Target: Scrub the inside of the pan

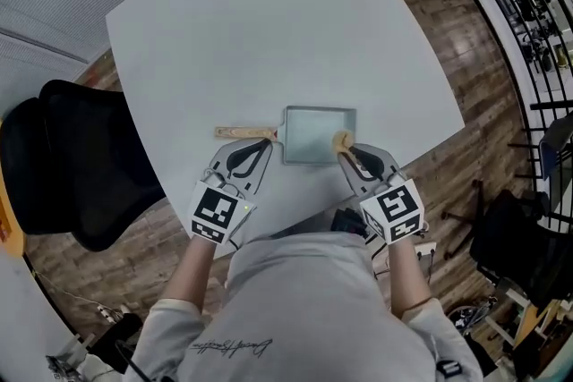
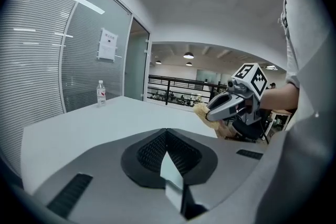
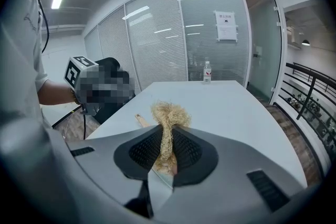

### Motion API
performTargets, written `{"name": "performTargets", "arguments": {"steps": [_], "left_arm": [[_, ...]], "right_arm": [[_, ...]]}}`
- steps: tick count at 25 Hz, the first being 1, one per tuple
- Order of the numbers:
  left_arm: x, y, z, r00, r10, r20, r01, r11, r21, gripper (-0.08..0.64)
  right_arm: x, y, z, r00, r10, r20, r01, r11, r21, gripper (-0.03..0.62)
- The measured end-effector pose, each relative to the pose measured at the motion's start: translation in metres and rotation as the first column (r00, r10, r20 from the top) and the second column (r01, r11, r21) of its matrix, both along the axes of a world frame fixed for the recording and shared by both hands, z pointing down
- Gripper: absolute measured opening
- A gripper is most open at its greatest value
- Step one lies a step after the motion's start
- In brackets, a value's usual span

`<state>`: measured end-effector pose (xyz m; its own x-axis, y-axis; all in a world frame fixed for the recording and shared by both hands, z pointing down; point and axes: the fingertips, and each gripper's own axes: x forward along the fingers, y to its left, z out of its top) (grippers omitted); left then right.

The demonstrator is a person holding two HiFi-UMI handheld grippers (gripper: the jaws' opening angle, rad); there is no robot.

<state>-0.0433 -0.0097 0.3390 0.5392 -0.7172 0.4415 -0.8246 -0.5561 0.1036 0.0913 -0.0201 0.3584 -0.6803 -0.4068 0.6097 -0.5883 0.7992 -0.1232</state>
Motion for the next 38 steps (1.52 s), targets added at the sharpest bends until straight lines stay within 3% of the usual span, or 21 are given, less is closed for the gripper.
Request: {"name": "performTargets", "arguments": {"steps": [4,9,14,18,20,23,26,29,31,38], "left_arm": [[-0.010,-0.002,0.019,0.998,0.007,0.067,-0.005,1.000,-0.022,0.012],[-0.014,0.002,0.035,0.982,0.090,0.165,-0.081,0.995,-0.060,0.012],[-0.013,0.001,0.053,0.953,0.210,0.218,-0.191,0.976,-0.104,0.012],[-0.015,0.001,0.075,0.914,0.311,0.262,-0.279,0.948,-0.154,0.015],[-0.017,0.002,0.087,0.881,0.378,0.285,-0.333,0.923,-0.193,0.056],[-0.024,0.003,0.107,0.811,0.478,0.338,-0.410,0.876,-0.256,0.106],[-0.031,0.005,0.125,0.719,0.572,0.396,-0.478,0.820,-0.317,0.146],[-0.033,0.008,0.141,0.608,0.654,0.450,-0.527,0.756,-0.387,0.189],[-0.031,0.009,0.149,0.554,0.692,0.463,-0.550,0.721,-0.420,0.190],[-0.030,0.010,0.172,0.479,0.749,0.457,-0.561,0.662,-0.497,0.190]], "right_arm": [[-0.002,-0.003,0.008,0.999,-0.021,-0.037,0.021,1.000,-0.001,0.067],[-0.007,-0.003,0.012,0.996,-0.059,-0.063,0.058,0.998,-0.016,0.067],[-0.007,-0.005,0.026,0.994,-0.082,-0.076,0.079,0.996,-0.048,0.067],[-0.010,-0.005,0.039,0.992,-0.099,-0.080,0.093,0.993,-0.071,0.067],[-0.015,-0.005,0.042,0.990,-0.111,-0.086,0.104,0.991,-0.084,0.067],[-0.022,-0.004,0.048,0.985,-0.139,-0.107,0.130,0.988,-0.087,0.067],[-0.027,-0.005,0.055,0.976,-0.171,-0.133,0.161,0.984,-0.083,0.067],[-0.030,-0.006,0.062,0.969,-0.195,-0.154,0.183,0.979,-0.087,0.067],[-0.031,-0.007,0.067,0.963,-0.209,-0.168,0.196,0.976,-0.092,0.067],[-0.037,-0.011,0.086,0.940,-0.262,-0.220,0.245,0.964,-0.103,0.067]]}}
